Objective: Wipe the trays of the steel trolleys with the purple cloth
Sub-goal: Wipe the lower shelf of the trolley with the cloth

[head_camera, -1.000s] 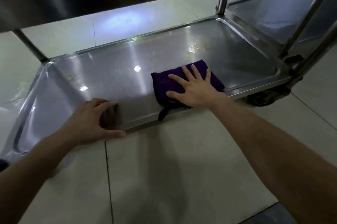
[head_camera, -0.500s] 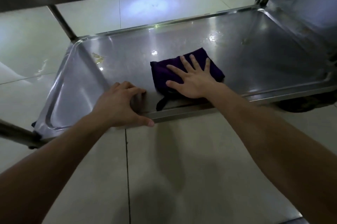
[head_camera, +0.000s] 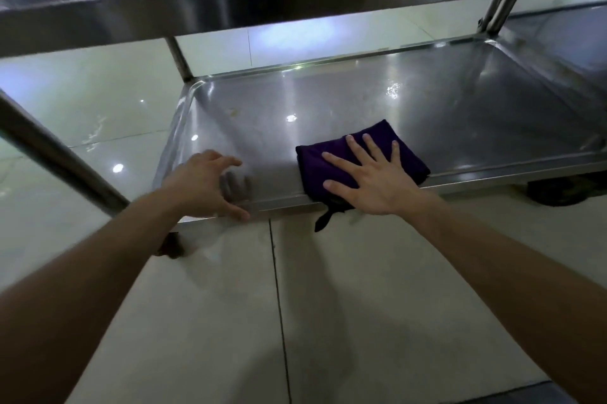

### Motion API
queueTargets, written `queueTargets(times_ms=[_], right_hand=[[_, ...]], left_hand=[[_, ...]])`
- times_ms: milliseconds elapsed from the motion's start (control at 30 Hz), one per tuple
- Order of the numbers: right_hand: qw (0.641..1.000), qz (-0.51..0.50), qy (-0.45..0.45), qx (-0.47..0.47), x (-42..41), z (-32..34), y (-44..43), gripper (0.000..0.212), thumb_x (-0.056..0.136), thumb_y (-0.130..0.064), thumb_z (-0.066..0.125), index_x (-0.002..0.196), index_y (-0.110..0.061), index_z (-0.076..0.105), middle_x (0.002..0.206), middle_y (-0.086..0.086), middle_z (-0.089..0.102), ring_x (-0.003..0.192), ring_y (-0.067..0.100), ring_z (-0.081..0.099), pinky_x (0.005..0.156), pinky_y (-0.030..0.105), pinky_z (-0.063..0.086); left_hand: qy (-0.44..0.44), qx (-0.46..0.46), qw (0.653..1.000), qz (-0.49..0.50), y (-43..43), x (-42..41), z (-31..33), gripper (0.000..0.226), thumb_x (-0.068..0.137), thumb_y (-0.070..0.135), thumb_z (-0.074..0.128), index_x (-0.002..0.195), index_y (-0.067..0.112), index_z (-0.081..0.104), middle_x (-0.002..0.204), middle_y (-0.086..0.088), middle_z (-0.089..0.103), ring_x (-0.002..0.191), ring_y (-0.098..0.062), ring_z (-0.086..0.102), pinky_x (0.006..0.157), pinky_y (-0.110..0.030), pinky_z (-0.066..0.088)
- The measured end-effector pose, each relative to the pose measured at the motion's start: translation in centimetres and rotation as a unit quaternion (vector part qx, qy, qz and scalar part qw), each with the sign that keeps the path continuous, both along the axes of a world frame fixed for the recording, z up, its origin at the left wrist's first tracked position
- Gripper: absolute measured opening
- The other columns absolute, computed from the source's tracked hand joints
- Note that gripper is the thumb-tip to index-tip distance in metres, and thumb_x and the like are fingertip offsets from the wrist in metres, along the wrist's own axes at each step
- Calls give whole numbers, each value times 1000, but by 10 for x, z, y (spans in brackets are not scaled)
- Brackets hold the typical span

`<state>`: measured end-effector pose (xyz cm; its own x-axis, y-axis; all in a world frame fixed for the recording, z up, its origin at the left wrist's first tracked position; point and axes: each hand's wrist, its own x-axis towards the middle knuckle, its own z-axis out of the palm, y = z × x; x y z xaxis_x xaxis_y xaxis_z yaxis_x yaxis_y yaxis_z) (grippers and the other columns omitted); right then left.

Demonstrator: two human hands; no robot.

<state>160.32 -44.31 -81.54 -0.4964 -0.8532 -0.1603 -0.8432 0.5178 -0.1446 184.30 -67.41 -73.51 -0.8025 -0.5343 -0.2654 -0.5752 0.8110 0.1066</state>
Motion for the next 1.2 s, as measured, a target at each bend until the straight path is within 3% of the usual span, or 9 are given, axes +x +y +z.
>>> queueTargets(times_ms=[167, 433, 567, 733, 900, 967, 1033, 1133, 1200], right_hand=[[1000, 14, -10, 5, 9, -7, -52, 86, 86, -100, 6, 163, -65, -9, 181, -1, -19, 164, 34, -26, 120, 75, -23], [999, 22, -3, 37, -6, -3, -168, 91, 85, -101, 9, 165, -60, -9, 180, 1, -22, 162, 38, -28, 117, 78, -25], [996, 59, -10, 62, 13, 4, -182, 89, 89, -98, 9, 166, -59, -10, 179, 0, -27, 162, 37, -30, 117, 79, -23], [977, 160, -18, 137, 40, 15, -155, 84, 92, -95, 15, 162, -62, -18, 175, -5, -35, 161, 31, -34, 122, 73, -22], [984, 141, -40, 96, 63, 11, -137, 75, 101, -84, 26, 165, -61, -6, 178, -7, -27, 163, 26, -29, 125, 70, -20], [990, 127, -48, 44, 66, 3, -132, 75, 100, -86, 25, 167, -61, 3, 180, -8, -20, 164, 22, -25, 126, 67, -20], [991, 111, -79, -6, 64, 3, -134, 82, 92, -95, 21, 166, -60, 13, 182, -10, -6, 166, 17, -16, 127, 65, -20], [995, 77, -52, -48, 55, 8, -138, 94, 82, -104, 17, 165, -60, 15, 182, -8, 3, 167, 18, -10, 126, 69, -17], [998, 52, -38, -22, 54, 7, -142, 98, 77, -108, 14, 164, -63, 7, 182, -5, -7, 167, 24, -16, 124, 70, -19]], left_hand=[[-8, 20, 998, 56, -24, 21, -9, 138, 31, 102, 69, 155, 47, 47, 152, 2, 49, 142, -26, 44, 113, -54, 49], [22, -14, 999, 40, -42, 27, -46, 151, 18, 120, 36, 153, 53, 41, 148, 9, 50, 139, -22, 44, 105, -49, 49], [58, -2, 996, 60, -46, 31, -60, 145, 19, 119, 43, 148, 54, 42, 152, 12, 51, 141, -21, 44, 101, -48, 49], [137, 34, 986, 87, -38, 34, -61, 136, 28, 106, 67, 144, 38, 50, 136, 9, 62, 117, -14, 53, 86, -36, 48], [216, -34, 970, 104, -8, 53, -68, 112, 57, 88, 82, 148, 29, 52, 137, 4, 63, 129, -20, 57, 110, -42, 51], [284, -92, 952, 65, 6, 68, -77, 83, 73, 78, 80, 137, 29, 59, 127, 7, 63, 120, -15, 58, 107, -39, 51], [369, -135, 918, 44, 19, 88, -84, 47, 84, 66, 78, 109, 29, 61, 104, 11, 60, 94, -10, 56, 87, -33, 52], [484, -89, 844, 212, 32, 115, -79, 44, 90, 59, 76, 92, 32, 41, 84, 11, 49, 72, -10, 49, 67, -37, 50], [514, -35, 787, 339, 27, 126, -70, 45, 90, 60, 75, 104, 32, 42, 93, 12, 52, 82, -6, 56, 75, -46, 56]])
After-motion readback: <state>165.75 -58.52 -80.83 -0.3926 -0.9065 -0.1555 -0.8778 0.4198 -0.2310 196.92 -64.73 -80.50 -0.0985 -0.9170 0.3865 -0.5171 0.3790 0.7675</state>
